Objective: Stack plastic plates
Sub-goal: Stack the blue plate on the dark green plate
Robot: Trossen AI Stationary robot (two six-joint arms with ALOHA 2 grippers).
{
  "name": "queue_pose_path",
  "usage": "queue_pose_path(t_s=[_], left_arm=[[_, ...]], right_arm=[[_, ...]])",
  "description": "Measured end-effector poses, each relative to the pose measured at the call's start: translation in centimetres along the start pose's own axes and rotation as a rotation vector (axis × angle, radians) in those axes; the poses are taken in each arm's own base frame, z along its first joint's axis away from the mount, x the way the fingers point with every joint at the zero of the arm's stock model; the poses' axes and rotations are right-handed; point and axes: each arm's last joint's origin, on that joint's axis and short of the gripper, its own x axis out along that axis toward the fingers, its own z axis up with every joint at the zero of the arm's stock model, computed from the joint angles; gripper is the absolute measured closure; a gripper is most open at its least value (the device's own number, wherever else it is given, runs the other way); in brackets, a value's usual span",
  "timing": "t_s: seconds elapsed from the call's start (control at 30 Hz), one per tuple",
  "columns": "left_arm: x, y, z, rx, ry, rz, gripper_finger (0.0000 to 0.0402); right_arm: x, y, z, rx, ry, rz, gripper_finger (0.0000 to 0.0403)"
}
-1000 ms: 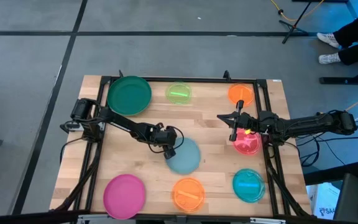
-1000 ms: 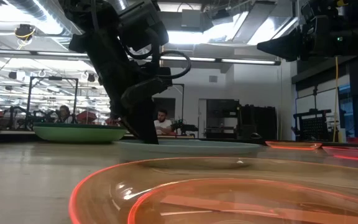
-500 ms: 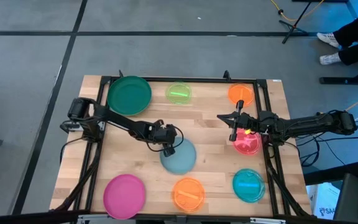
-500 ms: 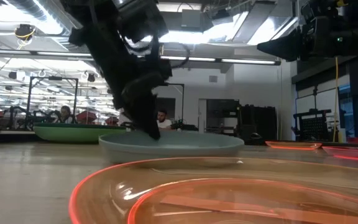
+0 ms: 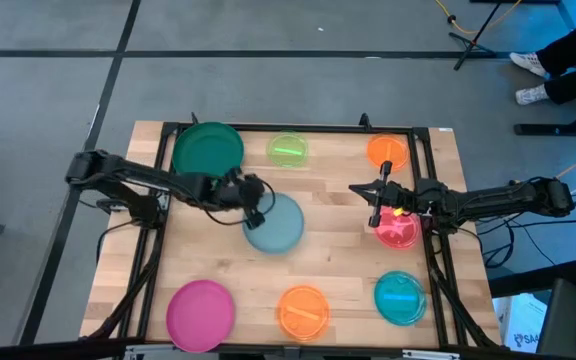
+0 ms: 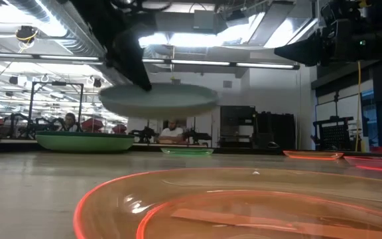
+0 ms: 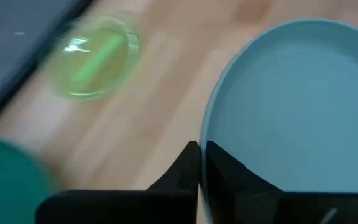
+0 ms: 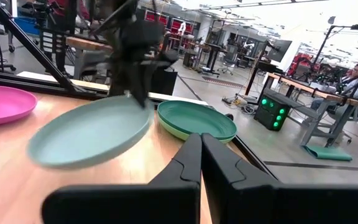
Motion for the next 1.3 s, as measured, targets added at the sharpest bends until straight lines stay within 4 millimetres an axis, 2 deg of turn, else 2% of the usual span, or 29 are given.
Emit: queue_pose_path(t_s=[0.23, 0.47, 0.7, 0.97, 1.13, 1.3], left_arm=[[-3.1, 4.8, 0.6, -0.052, -0.046, 0.163, 0.0395], [-4.4, 9.2, 0.7, -0.135, -0.060, 0.391, 0.0394], [-3.9, 13.5, -0.1, -0.208, 0.069, 0.577, 0.0394], [-3.5, 17.9, -0.7, -0.288, 0.154, 0.713, 0.0394], [-2.7, 19.6, -2.4, -0.319, 0.227, 0.764, 0.0394], [-1.4, 20.3, -4.4, -0.332, 0.281, 0.751, 0.0394]], right_arm=[[0.0, 0.0, 0.0, 0.000, 0.000, 0.000, 0.0398], [0.0, 0.0, 0.0, 0.000, 0.000, -0.004, 0.0398], [0.0, 0.0, 0.0, 0.000, 0.001, -0.004, 0.0398], [0.0, 0.0, 0.0, 0.000, 0.000, -0.004, 0.0398], [0.0, 0.0, 0.0, 0.000, 0.000, -0.004, 0.0398], [0.0, 0.0, 0.0, -0.004, 0.000, -0.004, 0.0398]])
